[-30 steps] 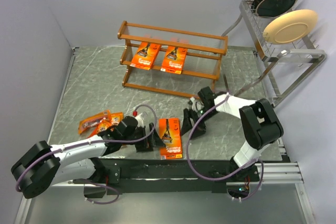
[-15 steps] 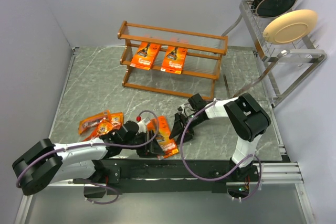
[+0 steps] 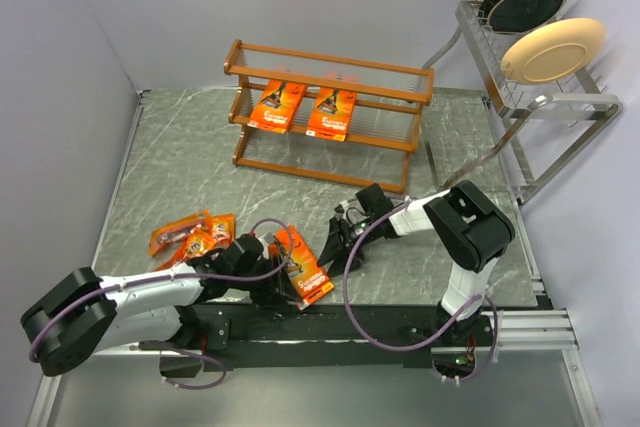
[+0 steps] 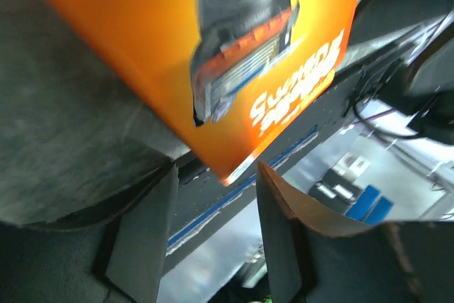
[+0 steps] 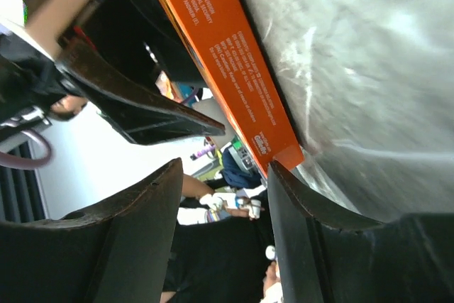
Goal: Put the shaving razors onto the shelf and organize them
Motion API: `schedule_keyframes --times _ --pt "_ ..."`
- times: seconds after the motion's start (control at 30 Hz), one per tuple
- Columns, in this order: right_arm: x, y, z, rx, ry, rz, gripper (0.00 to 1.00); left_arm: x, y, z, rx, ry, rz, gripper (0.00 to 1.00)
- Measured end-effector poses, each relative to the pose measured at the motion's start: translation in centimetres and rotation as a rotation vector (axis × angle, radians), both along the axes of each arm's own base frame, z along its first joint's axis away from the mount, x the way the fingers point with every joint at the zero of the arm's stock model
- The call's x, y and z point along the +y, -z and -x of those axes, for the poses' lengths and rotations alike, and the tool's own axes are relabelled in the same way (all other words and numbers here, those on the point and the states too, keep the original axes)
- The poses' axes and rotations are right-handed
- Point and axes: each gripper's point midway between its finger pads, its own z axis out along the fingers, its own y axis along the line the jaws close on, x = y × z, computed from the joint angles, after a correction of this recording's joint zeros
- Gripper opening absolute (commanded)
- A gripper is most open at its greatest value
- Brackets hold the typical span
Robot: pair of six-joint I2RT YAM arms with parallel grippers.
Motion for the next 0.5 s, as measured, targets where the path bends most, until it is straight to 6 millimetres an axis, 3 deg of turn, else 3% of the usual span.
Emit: schedule_keyframes --times 0.07,0.2,0.37,0.5 --pt "0.3 0.0 0.5 0.001 -0.018 0.000 0.58 0.3 -0.1 -0.5 0.027 -0.027 0.001 0.51" --pt "1.0 -0.2 0.9 0.007 -0.048 -0.004 0.57 1.3 0.0 -4.6 -0.008 -0.147 -0.020 0.41" --pt "1.8 -0.3 0.5 0.013 -0.075 -0.006 0.57 2.5 -0.1 -8.5 -0.098 -0.228 -0.051 0.44" --pt "2.3 -0.2 0.1 0.007 -0.089 -0.002 0.57 2.9 -0.3 -9.4 -0.143 -0.236 -0.061 0.52"
